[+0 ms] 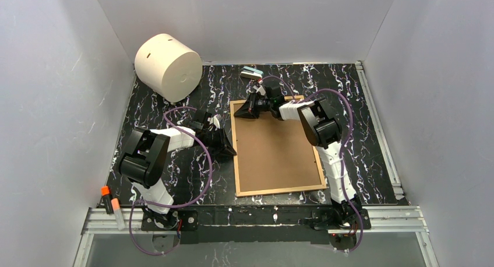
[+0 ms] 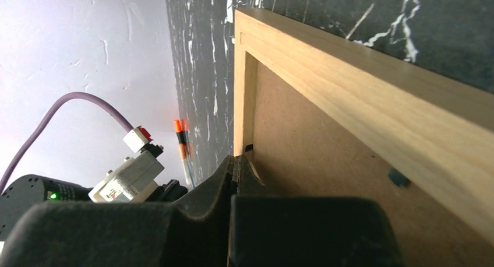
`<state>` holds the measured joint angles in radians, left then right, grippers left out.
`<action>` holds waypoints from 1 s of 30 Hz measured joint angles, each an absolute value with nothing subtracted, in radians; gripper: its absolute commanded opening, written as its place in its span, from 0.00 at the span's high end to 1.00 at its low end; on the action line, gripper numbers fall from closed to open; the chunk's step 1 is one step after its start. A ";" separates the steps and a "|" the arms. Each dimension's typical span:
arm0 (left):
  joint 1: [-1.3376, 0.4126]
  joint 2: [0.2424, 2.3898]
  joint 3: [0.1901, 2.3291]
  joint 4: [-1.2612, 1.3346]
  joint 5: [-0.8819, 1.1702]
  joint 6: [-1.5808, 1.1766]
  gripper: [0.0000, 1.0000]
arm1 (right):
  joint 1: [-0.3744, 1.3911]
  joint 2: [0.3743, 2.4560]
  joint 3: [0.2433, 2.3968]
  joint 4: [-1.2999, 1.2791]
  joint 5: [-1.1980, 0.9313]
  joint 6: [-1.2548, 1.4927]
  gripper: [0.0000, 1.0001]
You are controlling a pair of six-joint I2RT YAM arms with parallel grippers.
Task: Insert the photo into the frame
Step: Install the photo frame at the center of the board.
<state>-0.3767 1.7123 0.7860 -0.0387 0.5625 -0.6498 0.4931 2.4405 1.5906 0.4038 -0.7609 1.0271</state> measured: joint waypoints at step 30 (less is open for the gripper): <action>-0.376 1.720 0.788 -0.043 0.566 -0.646 0.83 | 0.498 2.449 1.663 0.260 -0.693 0.982 0.90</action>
<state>-0.3756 1.7199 0.7883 -0.0425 0.5663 -0.6460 0.4980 2.4493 1.6634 0.2604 -0.6930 0.9817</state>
